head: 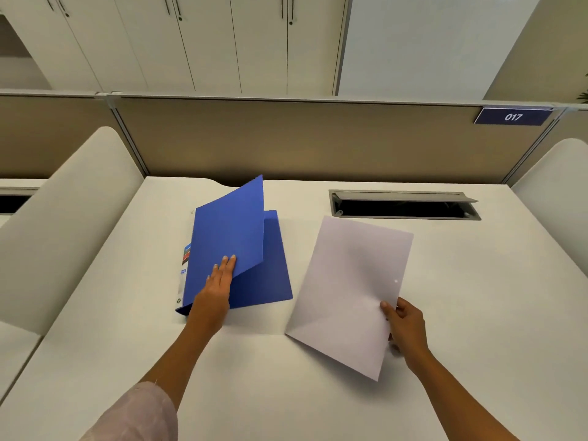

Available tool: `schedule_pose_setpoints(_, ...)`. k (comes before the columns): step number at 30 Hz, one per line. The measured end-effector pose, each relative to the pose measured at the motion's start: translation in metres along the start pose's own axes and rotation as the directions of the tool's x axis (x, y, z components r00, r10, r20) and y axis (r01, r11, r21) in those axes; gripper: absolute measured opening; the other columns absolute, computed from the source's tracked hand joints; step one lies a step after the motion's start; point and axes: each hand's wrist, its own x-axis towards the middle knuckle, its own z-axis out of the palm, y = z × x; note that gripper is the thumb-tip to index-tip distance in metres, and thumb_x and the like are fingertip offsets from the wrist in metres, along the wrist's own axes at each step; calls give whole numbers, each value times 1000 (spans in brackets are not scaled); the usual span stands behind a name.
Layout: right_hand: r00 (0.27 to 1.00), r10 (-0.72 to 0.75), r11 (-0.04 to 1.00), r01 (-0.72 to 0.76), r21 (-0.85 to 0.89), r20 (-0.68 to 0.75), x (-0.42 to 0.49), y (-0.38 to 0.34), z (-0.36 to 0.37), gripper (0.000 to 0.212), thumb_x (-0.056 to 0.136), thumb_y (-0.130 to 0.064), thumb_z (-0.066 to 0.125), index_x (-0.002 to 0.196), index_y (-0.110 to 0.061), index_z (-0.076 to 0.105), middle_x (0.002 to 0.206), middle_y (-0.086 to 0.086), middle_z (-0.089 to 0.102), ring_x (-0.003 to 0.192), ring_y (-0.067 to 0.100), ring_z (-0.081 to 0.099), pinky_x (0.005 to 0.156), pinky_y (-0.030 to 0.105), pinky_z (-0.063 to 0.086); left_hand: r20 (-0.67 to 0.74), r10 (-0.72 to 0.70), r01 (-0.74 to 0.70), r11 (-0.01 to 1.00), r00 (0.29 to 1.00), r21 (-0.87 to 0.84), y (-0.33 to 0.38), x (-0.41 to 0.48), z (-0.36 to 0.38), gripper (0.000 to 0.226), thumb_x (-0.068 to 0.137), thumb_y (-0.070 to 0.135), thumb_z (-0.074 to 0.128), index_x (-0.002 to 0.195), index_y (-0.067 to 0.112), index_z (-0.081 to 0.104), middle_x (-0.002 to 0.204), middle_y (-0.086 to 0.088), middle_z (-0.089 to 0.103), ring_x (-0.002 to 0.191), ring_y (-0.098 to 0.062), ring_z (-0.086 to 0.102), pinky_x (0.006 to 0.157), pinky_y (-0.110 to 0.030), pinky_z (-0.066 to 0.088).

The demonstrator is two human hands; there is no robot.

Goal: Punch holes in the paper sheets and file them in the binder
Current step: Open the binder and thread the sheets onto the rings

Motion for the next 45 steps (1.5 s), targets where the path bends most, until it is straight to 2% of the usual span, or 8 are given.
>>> schedule_pose_setpoints(4,1000,-13,1000,13,11,-4,3,-1,-6,10,92,-25,58,100,-23,63,92,1,69,84,23,65,73,42,56,-152,-165,102,929,975,-356,29,-25,-16,49,99,14,32,148,16,28,130,-19,55,99,-34,60,85,-42,54)
schedule_pose_setpoints(12,1000,24,996,-22,-88,18,12,7,-16,18,92,-23,57,107,-16,63,96,6,68,87,28,64,78,43,55,-236,-562,147,552,793,-821,81,-72,-33,27,100,12,37,126,13,46,97,18,63,84,8,61,65,-3,47)
schedule_pose_setpoints(24,993,67,946,-31,-322,100,20,37,10,29,91,-22,59,113,-5,65,109,11,67,98,31,63,89,40,51,-125,-904,192,219,408,-957,81,-118,-27,26,99,19,46,111,42,47,115,17,56,106,-13,58,83,-22,55)
schedule_pose_setpoints(28,987,78,942,-27,-335,138,16,42,23,33,93,-19,57,121,-1,58,117,15,64,107,33,59,93,38,46,-58,-950,250,139,306,-958,74,-129,-20,41,99,11,45,136,27,37,126,4,50,108,-17,54,90,-31,46)
schedule_pose_setpoints(34,988,72,924,-16,-382,133,13,48,29,39,95,-21,53,128,-2,52,127,17,59,117,34,54,99,41,42,-83,-971,338,157,223,-928,62,-140,-13,43,96,9,52,127,30,30,141,-8,43,111,-19,51,98,-39,45)
schedule_pose_setpoints(41,991,64,905,-9,-425,116,11,53,32,48,95,-23,52,139,-7,40,138,16,50,126,33,48,103,42,39,-310,-938,592,339,155,-731,38,-150,-5,110,71,45,78,147,10,6,155,-11,9,142,-26,24,113,-43,28)
schedule_pose_setpoints(43,995,31,913,12,-408,100,8,57,34,46,93,-20,56,136,-7,43,134,16,52,124,32,50,101,42,41,-387,-883,739,445,266,-506,35,-156,-5,116,70,64,63,150,7,1,158,-14,1,146,-32,5,116,-50,10)
schedule_pose_setpoints(45,997,-41,920,64,-387,68,5,61,36,48,88,-14,61,133,-8,44,132,14,51,121,31,50,100,42,42,-393,-756,749,628,523,-210,31,-162,-4,102,75,65,41,152,13,0,159,-16,-4,146,-36,-6,114,-56,-2)
